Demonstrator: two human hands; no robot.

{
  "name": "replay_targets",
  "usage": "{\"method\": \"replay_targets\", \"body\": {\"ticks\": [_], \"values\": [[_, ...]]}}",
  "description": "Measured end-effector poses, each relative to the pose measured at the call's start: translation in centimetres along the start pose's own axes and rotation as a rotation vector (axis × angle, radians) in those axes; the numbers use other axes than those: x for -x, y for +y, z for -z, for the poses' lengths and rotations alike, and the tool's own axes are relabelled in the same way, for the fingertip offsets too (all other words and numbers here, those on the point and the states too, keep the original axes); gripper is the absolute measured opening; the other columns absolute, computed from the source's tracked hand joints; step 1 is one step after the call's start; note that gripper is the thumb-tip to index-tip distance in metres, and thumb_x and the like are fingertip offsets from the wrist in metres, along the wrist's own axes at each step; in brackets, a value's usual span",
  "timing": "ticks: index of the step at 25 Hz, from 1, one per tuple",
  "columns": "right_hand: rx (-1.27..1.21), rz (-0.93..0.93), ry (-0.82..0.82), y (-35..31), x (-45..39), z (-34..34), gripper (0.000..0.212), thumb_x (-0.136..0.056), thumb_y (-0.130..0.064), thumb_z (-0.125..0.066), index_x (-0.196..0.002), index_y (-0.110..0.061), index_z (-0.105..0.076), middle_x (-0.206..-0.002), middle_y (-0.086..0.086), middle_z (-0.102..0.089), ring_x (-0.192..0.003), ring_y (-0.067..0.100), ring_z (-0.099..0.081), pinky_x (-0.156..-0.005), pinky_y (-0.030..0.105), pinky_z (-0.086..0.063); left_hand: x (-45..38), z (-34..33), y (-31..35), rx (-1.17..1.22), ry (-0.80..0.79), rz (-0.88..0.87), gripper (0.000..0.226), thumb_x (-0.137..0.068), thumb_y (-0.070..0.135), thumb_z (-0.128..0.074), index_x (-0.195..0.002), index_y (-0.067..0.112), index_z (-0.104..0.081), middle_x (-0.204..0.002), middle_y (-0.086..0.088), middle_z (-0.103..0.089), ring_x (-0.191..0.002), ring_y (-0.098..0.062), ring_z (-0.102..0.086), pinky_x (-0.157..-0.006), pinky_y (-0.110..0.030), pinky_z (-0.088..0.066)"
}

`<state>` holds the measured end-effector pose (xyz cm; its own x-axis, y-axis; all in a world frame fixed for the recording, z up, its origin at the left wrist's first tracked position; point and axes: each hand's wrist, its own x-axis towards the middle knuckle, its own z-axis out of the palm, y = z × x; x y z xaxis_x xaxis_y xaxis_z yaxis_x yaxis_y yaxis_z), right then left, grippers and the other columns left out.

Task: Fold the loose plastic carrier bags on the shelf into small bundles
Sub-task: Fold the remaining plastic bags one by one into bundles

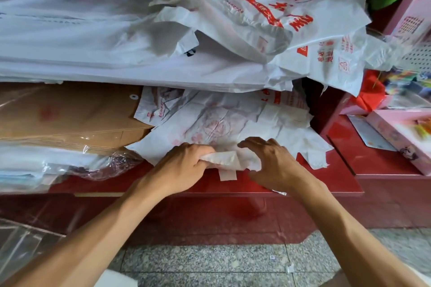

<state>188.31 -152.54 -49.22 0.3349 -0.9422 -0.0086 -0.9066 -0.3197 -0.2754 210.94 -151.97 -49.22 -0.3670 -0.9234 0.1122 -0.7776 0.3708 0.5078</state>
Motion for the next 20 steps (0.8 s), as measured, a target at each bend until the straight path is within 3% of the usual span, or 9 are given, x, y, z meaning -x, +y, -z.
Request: {"method": "replay_targets", "body": {"ticks": [2, 5, 8, 9, 11, 13, 14, 17, 20], "values": [[-0.178, 0.042, 0.016, -0.8, 0.7, -0.1, 0.051, -0.084, -0.026, -0.066, -0.133, -0.025, -0.054, -0.118, -0.012, -0.059, -0.086, 0.0, -0.055, -0.076, 0.014, -0.043, 0.1, -0.3, 0.8, 0.133, 0.024, -0.03, 0.019, -0.1, 0.03, -0.047, -0.097, 0.025, -0.066, -0.082, 0.009, -0.066, -0.077, -0.007, -0.061, -0.066, -0.024, -0.045], [-0.273, 0.026, 0.12, -0.7, 1.1, -0.2, 0.02, -0.089, -0.017, -0.062, -0.105, -0.024, -0.073, -0.08, -0.017, -0.062, -0.058, -0.005, -0.053, -0.056, 0.011, -0.038, 0.6, -0.6, 1.2, 0.046, -0.071, -0.133, 0.024, -0.093, 0.039, -0.06, -0.116, 0.035, -0.06, -0.094, 0.013, -0.068, -0.083, -0.006, -0.062, -0.073, -0.027, -0.05], [-0.371, -0.109, 0.248, 1.0, 0.8, 0.6, 0.03, -0.084, 0.001, -0.058, -0.09, -0.022, -0.075, -0.077, -0.009, -0.067, -0.068, 0.012, -0.065, -0.057, 0.019, -0.048, 0.6, -0.5, 0.3, -0.149, -0.033, -0.082, 0.024, -0.09, 0.032, -0.061, -0.114, 0.031, -0.063, -0.088, 0.01, -0.069, -0.075, -0.009, -0.063, -0.068, -0.027, -0.052], [-0.442, -0.166, 0.303, 1.5, 0.7, 0.9, 0.03, -0.083, 0.002, -0.059, -0.086, -0.024, -0.073, -0.079, -0.006, -0.071, -0.073, 0.016, -0.069, -0.063, 0.027, -0.053, 0.6, -0.2, 0.0, -0.093, -0.031, -0.035, 0.02, -0.09, 0.036, -0.061, -0.107, 0.026, -0.068, -0.083, 0.008, -0.069, -0.071, -0.01, -0.063, -0.064, -0.025, -0.051], [-0.512, -0.187, 0.4, 1.8, 1.1, 1.4, 0.023, -0.082, -0.001, -0.062, -0.084, -0.022, -0.072, -0.085, -0.003, -0.074, -0.079, 0.016, -0.071, -0.072, 0.028, -0.054, 0.6, 0.5, 0.0, 0.328, -0.139, 0.035, 0.033, -0.085, 0.051, -0.063, -0.099, 0.022, -0.072, -0.088, 0.005, -0.073, -0.081, -0.011, -0.067, -0.074, -0.026, -0.051], [-0.43, 0.052, 0.439, 0.7, 2.0, 1.6, 0.017, -0.073, -0.002, -0.067, -0.081, -0.015, -0.073, -0.095, -0.003, -0.073, -0.088, 0.016, -0.07, -0.075, 0.016, -0.051, 0.9, 0.9, 1.2, 0.798, -0.226, 0.067, 0.044, -0.088, 0.056, -0.058, -0.112, 0.022, -0.07, -0.105, 0.003, -0.074, -0.101, -0.014, -0.068, -0.093, -0.03, -0.049], [-0.401, 0.225, 0.407, -0.1, 2.3, 1.4, 0.014, -0.07, -0.003, -0.071, -0.08, -0.013, -0.073, -0.103, -0.002, -0.072, -0.096, 0.015, -0.069, -0.078, 0.015, -0.051, 0.9, 0.8, 1.6, 0.931, -0.224, 0.123, 0.051, -0.088, 0.061, -0.054, -0.118, 0.021, -0.067, -0.108, 0.0, -0.074, -0.103, -0.017, -0.069, -0.095, -0.032, -0.049], [-0.574, 0.577, 0.158, -3.7, 3.2, 0.0, 0.01, -0.076, 0.005, -0.071, -0.075, -0.005, -0.07, -0.12, 0.004, -0.068, -0.115, 0.013, -0.063, -0.091, 0.03, -0.052, 0.6, 0.6, 2.1, 1.088, -0.239, 0.477, 0.073, -0.073, 0.074, -0.062, -0.118, 0.017, -0.065, -0.1, -0.007, -0.072, -0.079, -0.024, -0.069, -0.07, -0.036, -0.055], [-0.661, 0.656, -0.004, -6.0, 3.4, -1.6, 0.022, -0.074, 0.017, -0.056, -0.076, -0.002, -0.068, -0.095, -0.002, -0.069, -0.089, 0.004, -0.065, -0.075, 0.023, -0.049, 0.7, 0.0, 2.0, 0.946, -0.229, 0.598, 0.043, -0.073, 0.047, -0.08, -0.103, 0.016, -0.07, -0.086, -0.007, -0.069, -0.067, -0.018, -0.062, -0.054, -0.025, -0.047]]}}
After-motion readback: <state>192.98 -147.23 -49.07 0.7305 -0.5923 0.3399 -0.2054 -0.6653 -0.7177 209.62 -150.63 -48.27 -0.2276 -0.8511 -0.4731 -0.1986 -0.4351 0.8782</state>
